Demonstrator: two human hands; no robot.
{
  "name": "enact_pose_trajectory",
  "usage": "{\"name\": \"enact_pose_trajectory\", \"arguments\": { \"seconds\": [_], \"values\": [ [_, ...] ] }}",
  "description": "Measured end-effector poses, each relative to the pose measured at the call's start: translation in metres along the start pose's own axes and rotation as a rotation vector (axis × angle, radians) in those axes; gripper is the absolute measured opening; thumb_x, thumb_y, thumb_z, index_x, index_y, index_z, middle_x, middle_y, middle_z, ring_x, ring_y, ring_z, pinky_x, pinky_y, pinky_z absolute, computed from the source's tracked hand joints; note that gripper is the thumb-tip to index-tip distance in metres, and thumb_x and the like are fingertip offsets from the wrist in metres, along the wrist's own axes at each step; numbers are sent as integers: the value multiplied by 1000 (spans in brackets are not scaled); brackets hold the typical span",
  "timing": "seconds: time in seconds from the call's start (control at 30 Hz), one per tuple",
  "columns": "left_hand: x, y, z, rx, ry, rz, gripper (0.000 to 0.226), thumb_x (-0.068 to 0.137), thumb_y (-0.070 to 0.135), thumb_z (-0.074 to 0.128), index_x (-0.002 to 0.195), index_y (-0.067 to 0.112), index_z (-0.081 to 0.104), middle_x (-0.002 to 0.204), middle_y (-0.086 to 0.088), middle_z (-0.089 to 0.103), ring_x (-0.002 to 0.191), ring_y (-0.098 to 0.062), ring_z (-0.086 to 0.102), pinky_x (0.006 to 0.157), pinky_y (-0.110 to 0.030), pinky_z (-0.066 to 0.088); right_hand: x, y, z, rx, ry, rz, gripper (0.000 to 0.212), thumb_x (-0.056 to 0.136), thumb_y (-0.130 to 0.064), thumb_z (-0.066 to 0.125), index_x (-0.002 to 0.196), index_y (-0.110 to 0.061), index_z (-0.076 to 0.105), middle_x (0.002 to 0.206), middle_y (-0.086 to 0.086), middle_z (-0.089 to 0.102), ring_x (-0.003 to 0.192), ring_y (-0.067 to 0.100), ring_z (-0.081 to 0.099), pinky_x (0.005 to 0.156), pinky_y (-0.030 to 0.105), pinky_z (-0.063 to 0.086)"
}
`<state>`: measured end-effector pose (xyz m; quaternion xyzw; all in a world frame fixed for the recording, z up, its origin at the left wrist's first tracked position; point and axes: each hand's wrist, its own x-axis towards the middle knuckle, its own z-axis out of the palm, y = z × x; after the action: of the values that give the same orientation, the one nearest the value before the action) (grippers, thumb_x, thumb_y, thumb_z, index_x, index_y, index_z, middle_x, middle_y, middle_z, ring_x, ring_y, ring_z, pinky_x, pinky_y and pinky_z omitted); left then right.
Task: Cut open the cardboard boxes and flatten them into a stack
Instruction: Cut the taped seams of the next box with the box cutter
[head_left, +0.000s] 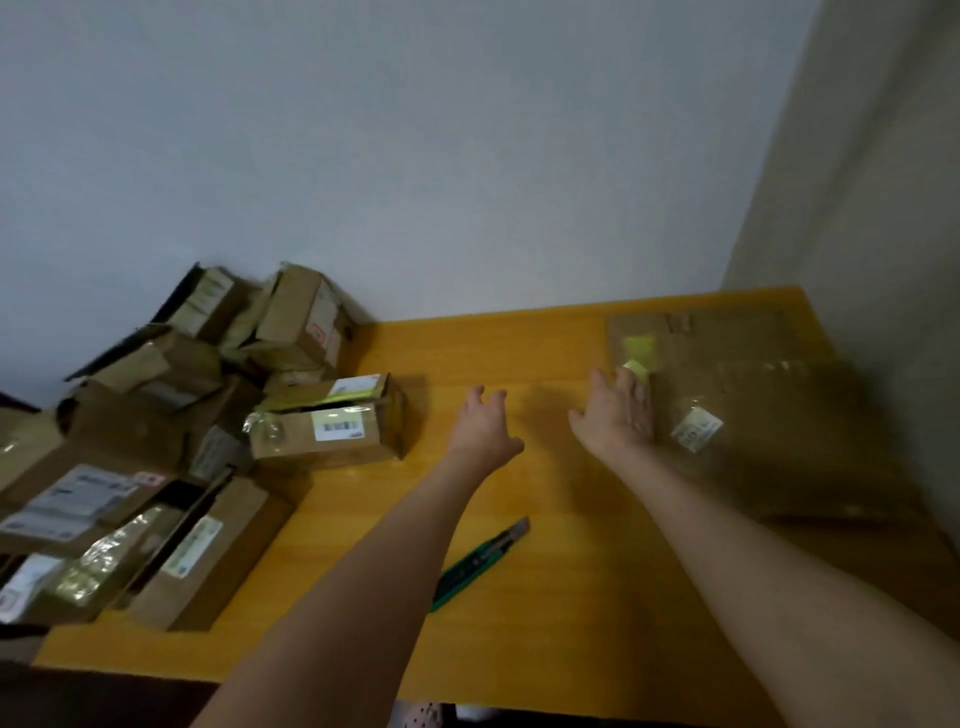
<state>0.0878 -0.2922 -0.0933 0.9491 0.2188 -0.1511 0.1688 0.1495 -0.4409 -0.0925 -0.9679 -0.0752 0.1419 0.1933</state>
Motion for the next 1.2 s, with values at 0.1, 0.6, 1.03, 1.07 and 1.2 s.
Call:
{"name": "enact_pose_trajectory", "arguments": {
  "seconds": [0.1, 0.6, 1.03, 1.07, 1.2],
  "values": [
    [-2, -50, -19, 14, 44, -4, 78, 87, 29, 69, 150, 17, 24, 157, -10, 12, 140, -30, 30, 103, -42, 44, -11, -55, 25, -6, -27, -63, 58, 92, -40, 55, 144, -22, 33, 152, 10, 20, 139, 31, 21, 109, 41, 31],
    [6, -297, -83, -193, 356, -91, 73, 90, 25, 62, 150, 14, 23, 155, -16, 22, 143, -32, 24, 114, -45, 29, -56, -264, 164, 536, -183, 154, 76, 83, -34, 71, 145, -13, 31, 147, 11, 36, 131, 30, 40, 106, 42, 36],
    [5, -344, -100, -726, 141, -250, 65, 89, 28, 63, 144, 11, 33, 134, -12, 51, 118, -30, 54, 93, -38, 49, -71, -278, 171, 892, -98, 263, 61, 80, -5, 73, 134, -12, 46, 130, 6, 57, 111, 18, 53, 88, 27, 40],
    [2, -340, -104, -758, 167, -229, 69, 88, 30, 66, 145, 13, 32, 136, -11, 50, 120, -30, 53, 97, -40, 48, -74, -276, 167, 913, -62, 254, 64, 80, -4, 73, 136, -13, 45, 130, 4, 56, 111, 18, 53, 89, 27, 41],
    [-14, -326, -120, -891, 222, -121, 72, 87, 25, 68, 148, 18, 30, 139, -6, 49, 125, -26, 50, 96, -36, 44, -83, -266, 146, 995, 52, 247, 70, 81, 0, 68, 142, -17, 40, 133, 2, 54, 119, 21, 53, 95, 34, 46]
  ]
}}
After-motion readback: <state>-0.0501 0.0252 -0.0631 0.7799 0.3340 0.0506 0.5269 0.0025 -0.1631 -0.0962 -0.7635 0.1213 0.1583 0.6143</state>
